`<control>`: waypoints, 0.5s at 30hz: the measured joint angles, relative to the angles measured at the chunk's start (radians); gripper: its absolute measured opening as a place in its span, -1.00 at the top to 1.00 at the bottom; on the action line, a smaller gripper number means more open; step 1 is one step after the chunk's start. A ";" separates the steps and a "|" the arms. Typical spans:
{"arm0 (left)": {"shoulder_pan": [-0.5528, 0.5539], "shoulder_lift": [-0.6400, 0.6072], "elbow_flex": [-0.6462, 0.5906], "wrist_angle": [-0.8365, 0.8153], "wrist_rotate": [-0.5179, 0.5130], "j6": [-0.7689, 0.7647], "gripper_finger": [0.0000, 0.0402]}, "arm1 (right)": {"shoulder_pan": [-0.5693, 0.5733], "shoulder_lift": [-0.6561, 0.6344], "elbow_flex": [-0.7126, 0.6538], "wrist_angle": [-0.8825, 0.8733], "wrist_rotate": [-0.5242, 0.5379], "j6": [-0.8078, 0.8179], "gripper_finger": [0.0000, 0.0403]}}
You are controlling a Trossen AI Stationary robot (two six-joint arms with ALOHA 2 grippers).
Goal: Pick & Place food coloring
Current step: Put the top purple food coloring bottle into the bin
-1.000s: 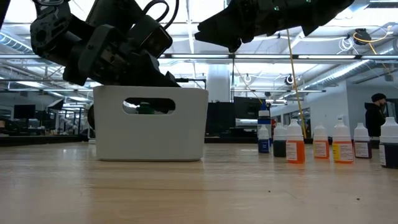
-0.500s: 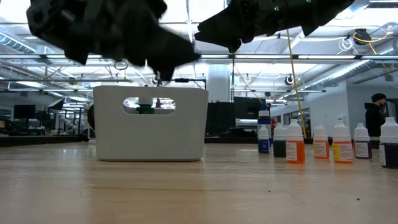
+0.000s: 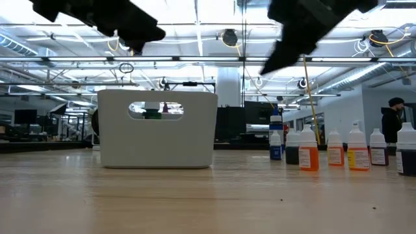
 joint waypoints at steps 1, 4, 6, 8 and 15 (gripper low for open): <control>0.001 -0.019 -0.002 -0.026 -0.017 0.006 0.29 | 0.002 -0.011 0.000 -0.063 0.022 0.035 0.23; 0.001 -0.072 -0.052 0.019 -0.034 0.040 0.32 | -0.011 -0.024 0.000 -0.230 0.037 0.139 0.23; 0.004 -0.112 -0.118 0.089 -0.045 0.054 0.34 | -0.020 -0.012 0.000 -0.293 0.028 0.183 0.23; 0.011 -0.156 -0.196 0.174 -0.076 0.049 0.37 | -0.023 0.010 0.000 -0.339 0.027 0.199 0.23; 0.041 -0.317 -0.479 0.481 -0.167 -0.021 0.44 | -0.026 0.047 0.000 -0.355 0.025 0.179 0.23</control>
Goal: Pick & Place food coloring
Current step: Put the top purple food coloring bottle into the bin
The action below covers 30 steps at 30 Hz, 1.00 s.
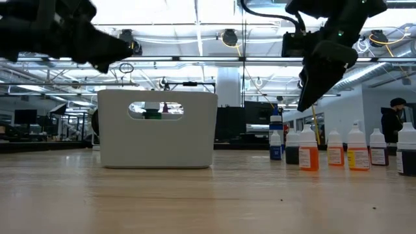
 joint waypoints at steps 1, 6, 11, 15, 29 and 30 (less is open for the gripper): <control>0.005 -0.020 -0.029 0.028 -0.005 -0.012 0.45 | -0.003 0.004 0.000 0.011 -0.001 -0.001 0.23; 0.011 -0.111 -0.130 0.060 -0.015 -0.064 0.43 | -0.026 0.030 0.000 0.054 -0.076 -0.029 0.23; 0.012 -0.150 -0.149 0.017 -0.016 -0.085 0.42 | -0.051 0.096 0.001 0.087 -0.124 -0.062 0.23; 0.011 -0.148 -0.149 -0.001 -0.016 -0.082 0.41 | -0.057 0.147 0.000 0.068 -0.133 -0.075 0.23; 0.012 -0.147 -0.149 -0.005 -0.016 -0.079 0.41 | -0.054 0.177 0.000 0.106 -0.183 -0.049 0.23; 0.012 -0.147 -0.149 -0.005 -0.016 -0.079 0.41 | -0.054 0.179 0.000 0.113 -0.182 -0.050 0.23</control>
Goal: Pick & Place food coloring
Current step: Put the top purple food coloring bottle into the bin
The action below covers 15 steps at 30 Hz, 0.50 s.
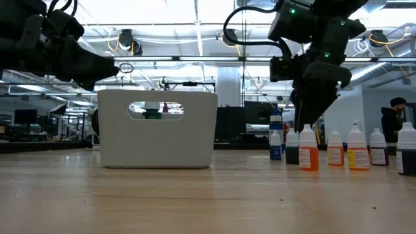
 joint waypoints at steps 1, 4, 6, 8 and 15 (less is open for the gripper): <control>0.000 0.000 0.000 0.000 0.000 0.000 0.41 | 0.000 0.006 0.000 0.011 0.001 -0.001 0.23; 0.000 0.000 0.000 0.000 0.000 0.000 0.41 | -0.002 0.020 0.000 0.010 0.002 -0.002 0.23; 0.000 0.001 0.000 -0.002 0.000 0.000 0.41 | -0.002 0.035 0.000 0.017 0.002 -0.004 0.23; -0.001 0.000 0.000 -0.002 0.000 -0.004 0.41 | -0.002 0.048 0.000 0.015 0.001 -0.007 0.23; -0.001 0.001 0.000 0.000 0.001 -0.006 0.41 | -0.002 0.047 0.000 0.020 0.003 -0.001 0.23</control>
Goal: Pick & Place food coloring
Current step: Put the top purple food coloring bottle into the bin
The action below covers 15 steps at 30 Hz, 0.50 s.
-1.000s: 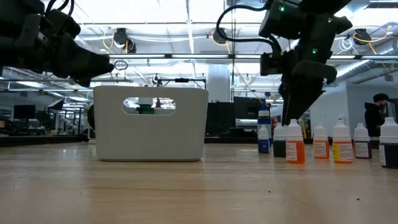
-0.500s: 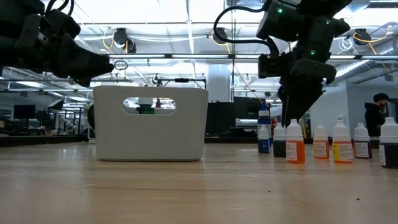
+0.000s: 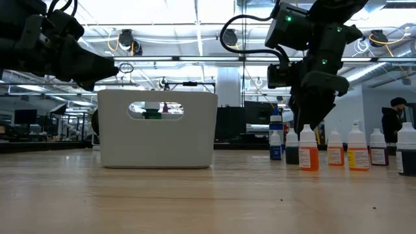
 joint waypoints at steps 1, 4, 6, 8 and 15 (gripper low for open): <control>0.000 0.000 0.000 0.000 0.000 0.000 0.41 | 0.000 0.000 0.000 -0.001 0.000 0.000 0.24; 0.000 0.000 0.000 0.000 0.000 0.000 0.41 | 0.000 0.000 0.000 -0.005 0.001 -0.002 0.28; 0.000 0.000 0.000 0.000 0.000 0.000 0.41 | -0.004 0.000 0.000 -0.004 0.001 -0.005 0.33; 0.000 0.000 0.000 0.000 0.000 0.000 0.41 | -0.008 0.000 0.000 -0.004 0.002 -0.005 0.39; 0.000 0.000 0.000 0.000 0.000 0.005 0.41 | -0.019 0.007 0.000 -0.001 -0.003 -0.026 0.65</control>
